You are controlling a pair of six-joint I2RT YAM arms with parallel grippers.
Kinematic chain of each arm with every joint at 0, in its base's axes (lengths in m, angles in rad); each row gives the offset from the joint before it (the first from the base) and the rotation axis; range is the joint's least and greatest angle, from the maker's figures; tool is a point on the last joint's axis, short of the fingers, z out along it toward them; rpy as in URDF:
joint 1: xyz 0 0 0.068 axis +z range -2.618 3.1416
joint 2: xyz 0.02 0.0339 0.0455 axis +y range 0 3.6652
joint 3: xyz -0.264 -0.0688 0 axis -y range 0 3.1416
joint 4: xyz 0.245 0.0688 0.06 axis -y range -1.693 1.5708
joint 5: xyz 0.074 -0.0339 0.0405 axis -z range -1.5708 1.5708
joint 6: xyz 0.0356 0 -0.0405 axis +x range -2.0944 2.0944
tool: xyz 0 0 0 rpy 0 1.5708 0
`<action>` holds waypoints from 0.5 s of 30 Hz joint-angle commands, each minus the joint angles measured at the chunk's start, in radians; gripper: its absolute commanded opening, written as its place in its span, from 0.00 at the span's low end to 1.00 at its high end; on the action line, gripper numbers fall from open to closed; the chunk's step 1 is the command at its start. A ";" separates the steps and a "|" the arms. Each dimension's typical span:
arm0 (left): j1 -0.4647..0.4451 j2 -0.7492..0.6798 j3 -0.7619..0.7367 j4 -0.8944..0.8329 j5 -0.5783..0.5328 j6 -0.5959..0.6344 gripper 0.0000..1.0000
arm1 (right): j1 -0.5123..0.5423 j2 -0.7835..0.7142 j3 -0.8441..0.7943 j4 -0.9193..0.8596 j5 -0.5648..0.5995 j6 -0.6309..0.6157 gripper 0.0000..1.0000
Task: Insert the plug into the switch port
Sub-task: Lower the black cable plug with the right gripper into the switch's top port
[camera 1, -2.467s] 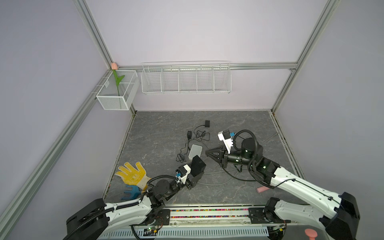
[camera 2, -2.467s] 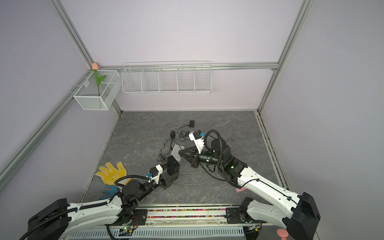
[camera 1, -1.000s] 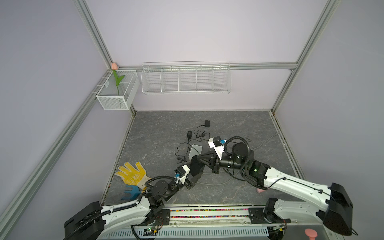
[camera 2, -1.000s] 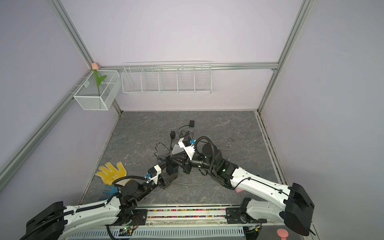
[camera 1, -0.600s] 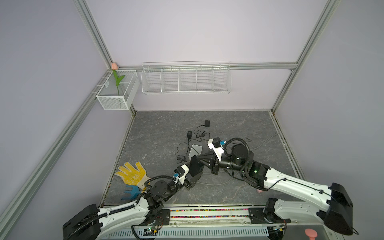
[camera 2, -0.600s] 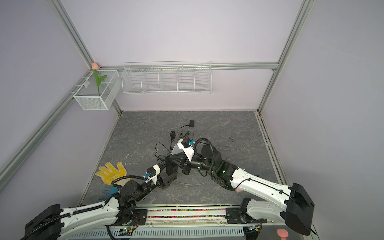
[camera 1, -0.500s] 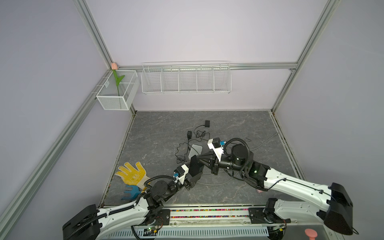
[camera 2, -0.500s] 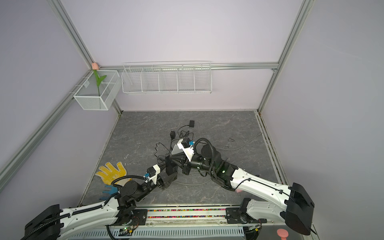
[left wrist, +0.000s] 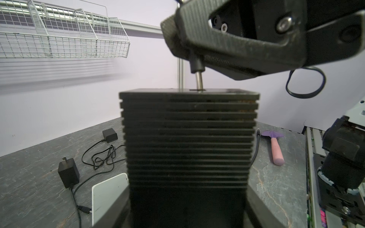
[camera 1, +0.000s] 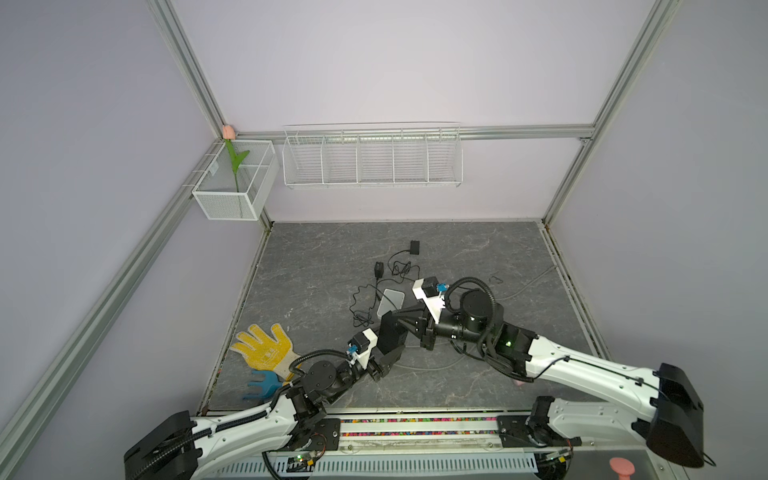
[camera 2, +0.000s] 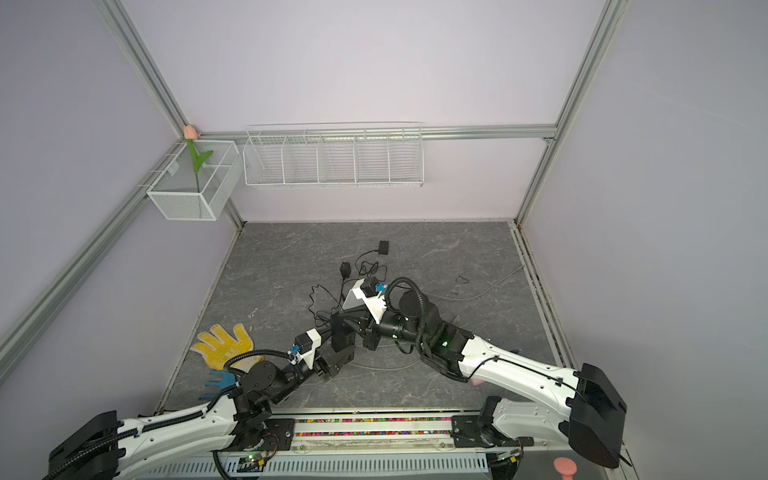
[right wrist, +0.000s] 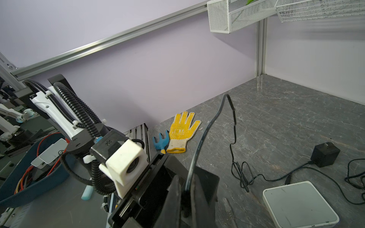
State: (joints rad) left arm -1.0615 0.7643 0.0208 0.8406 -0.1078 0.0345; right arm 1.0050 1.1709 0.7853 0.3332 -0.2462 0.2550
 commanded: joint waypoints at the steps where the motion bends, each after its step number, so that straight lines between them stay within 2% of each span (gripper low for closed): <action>1: -0.005 0.013 0.062 0.101 -0.005 -0.003 0.00 | 0.014 0.013 -0.001 -0.042 0.004 -0.024 0.07; 15: -0.003 -0.005 0.065 0.085 -0.020 -0.004 0.00 | 0.017 0.009 -0.021 -0.069 0.050 -0.037 0.07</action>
State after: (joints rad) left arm -1.0615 0.7822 0.0292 0.8364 -0.1165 0.0345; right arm 1.0111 1.1709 0.7853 0.3214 -0.2089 0.2451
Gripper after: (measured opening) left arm 0.631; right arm 0.091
